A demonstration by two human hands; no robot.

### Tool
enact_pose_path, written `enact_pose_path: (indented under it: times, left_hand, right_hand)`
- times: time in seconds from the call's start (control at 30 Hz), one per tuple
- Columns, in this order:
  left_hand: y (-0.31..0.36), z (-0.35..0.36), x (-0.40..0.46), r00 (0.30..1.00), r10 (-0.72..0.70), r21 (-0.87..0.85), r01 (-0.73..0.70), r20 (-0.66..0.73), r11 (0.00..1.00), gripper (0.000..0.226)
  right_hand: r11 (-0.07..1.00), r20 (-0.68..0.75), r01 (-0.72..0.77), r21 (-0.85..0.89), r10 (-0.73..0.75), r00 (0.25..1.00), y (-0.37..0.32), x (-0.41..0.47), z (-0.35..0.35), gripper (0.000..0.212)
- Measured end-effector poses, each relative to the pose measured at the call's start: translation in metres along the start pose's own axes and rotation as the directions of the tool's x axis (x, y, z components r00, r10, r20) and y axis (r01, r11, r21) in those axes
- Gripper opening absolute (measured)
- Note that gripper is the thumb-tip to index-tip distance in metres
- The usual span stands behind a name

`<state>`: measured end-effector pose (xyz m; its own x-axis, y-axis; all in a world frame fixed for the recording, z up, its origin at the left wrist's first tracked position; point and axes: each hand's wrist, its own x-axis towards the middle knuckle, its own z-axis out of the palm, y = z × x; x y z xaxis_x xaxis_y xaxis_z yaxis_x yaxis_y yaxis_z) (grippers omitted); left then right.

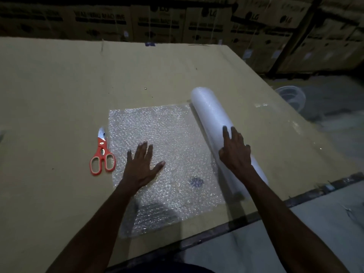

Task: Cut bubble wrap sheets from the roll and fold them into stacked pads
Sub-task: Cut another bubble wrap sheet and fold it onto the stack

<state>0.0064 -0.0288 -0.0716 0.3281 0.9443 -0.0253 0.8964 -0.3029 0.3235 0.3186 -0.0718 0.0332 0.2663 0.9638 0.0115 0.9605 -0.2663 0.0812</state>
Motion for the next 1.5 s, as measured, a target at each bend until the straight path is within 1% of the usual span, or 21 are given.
enact_pose_path:
  times: [0.03, 0.1, 0.17, 0.2, 0.27, 0.33, 0.4, 0.53, 0.73, 0.83, 0.9, 0.97, 1.07, 1.13, 1.23, 1.33, 1.43, 1.5]
  left_hand:
    - [0.0, 0.0, 0.0, 1.0, 0.0, -0.002, 0.0, -0.001, 1.0, 0.108]
    - [-0.002, -0.001, 0.0, 1.0, 0.003, -0.006, -0.003, -0.012, 1.0, 0.108]
    - [-0.006, 0.0, 0.001, 1.0, 0.014, 0.001, -0.014, -0.018, 1.0, 0.11]
    - [-0.009, 0.0, 0.001, 0.999, 0.019, 0.004, -0.019, -0.026, 1.0, 0.11]
    - [-0.017, 0.0, -0.001, 0.999, 0.023, -0.003, -0.023, -0.037, 1.0, 0.108]
    - [-0.024, -0.002, -0.003, 0.999, 0.019, -0.002, -0.019, -0.032, 1.0, 0.105]
    - [-0.028, -0.004, -0.005, 0.999, 0.02, 0.006, -0.02, -0.031, 1.0, 0.103]
    - [-0.027, -0.004, -0.005, 0.999, 0.02, 0.01, -0.02, -0.038, 1.0, 0.099]
    - [-0.025, -0.004, -0.006, 0.998, 0.028, 0.015, -0.027, -0.061, 1.0, 0.097]
    - [-0.025, -0.006, -0.006, 0.999, 0.019, 0.014, -0.018, -0.032, 1.0, 0.098]
    - [-0.025, -0.009, -0.005, 1.0, 0.02, 0.011, -0.02, -0.014, 1.0, 0.098]
    - [-0.025, -0.013, -0.005, 1.0, 0.029, 0.019, -0.029, -0.008, 0.999, 0.099]
    - [-0.03, -0.022, -0.009, 0.999, 0.038, 0.032, -0.037, -0.034, 0.999, 0.1]
    - [-0.037, -0.03, -0.015, 0.997, 0.045, 0.026, -0.043, -0.067, 0.999, 0.099]
    - [-0.057, -0.043, -0.029, 0.992, 0.027, 0.03, -0.023, -0.125, 0.999, 0.091]
    - [-0.089, -0.057, -0.051, 0.986, -0.04, 0.028, 0.046, -0.164, 0.999, 0.09]
    - [-0.118, -0.064, -0.071, 0.985, -0.104, 0.047, 0.111, -0.134, 0.993, 0.102]
    - [-0.139, -0.068, -0.084, 0.977, -0.169, 0.041, 0.175, -0.131, 0.984, 0.099]
  right_hand:
    - [1.0, -0.007, 0.016, -0.004, -0.016, 1.0, 0.004, 0.001, 0.0, 0.071]
    - [0.999, -0.03, 0.035, -0.025, -0.035, 0.999, 0.012, 0.005, 0.0, 0.059]
    - [1.0, -0.049, 0.002, 0.02, -0.002, 0.999, 0.02, 0.01, -0.001, 0.05]
    - [0.998, -0.039, -0.021, 0.053, 0.023, 0.999, 0.024, 0.012, -0.001, 0.053]
    - [0.997, -0.007, -0.045, 0.065, 0.046, 0.999, 0.032, 0.018, 0.001, 0.073]
    - [0.997, 0.021, -0.024, 0.068, 0.022, 1.0, 0.04, 0.023, 0.006, 0.093]
    - [0.997, 0.044, 0.02, 0.079, -0.024, 0.999, 0.048, 0.023, 0.011, 0.102]
    - [0.997, 0.058, 0.051, 0.057, -0.054, 0.997, 0.052, 0.024, 0.017, 0.096]
    - [0.997, 0.035, 0.062, -0.052, -0.06, 0.998, 0.04, 0.017, 0.026, 0.097]
    - [0.996, 0.023, 0.073, -0.044, -0.072, 0.997, 0.038, 0.018, 0.025, 0.098]
    - [0.997, 0.036, 0.075, -0.019, -0.074, 0.997, 0.037, 0.021, 0.021, 0.104]
    - [0.998, 0.009, 0.065, 0.019, -0.065, 0.998, 0.031, 0.021, 0.013, 0.11]
    - [0.988, -0.076, 0.109, 0.112, -0.101, 0.992, 0.007, 0.018, -0.002, 0.107]
    - [0.969, -0.096, 0.157, 0.193, -0.14, 0.985, -0.019, 0.016, -0.008, 0.1]
    - [0.929, -0.124, 0.236, 0.285, -0.208, 0.97, -0.067, 0.01, -0.009, 0.088]
    - [0.844, -0.108, 0.308, 0.438, -0.29, 0.951, -0.128, -0.005, -0.005, 0.077]
    - [0.768, -0.064, 0.296, 0.568, -0.317, 0.946, -0.183, -0.023, 0.001, 0.064]
    - [0.712, -0.024, 0.26, 0.652, -0.323, 0.946, -0.223, -0.035, 0.003, 0.058]
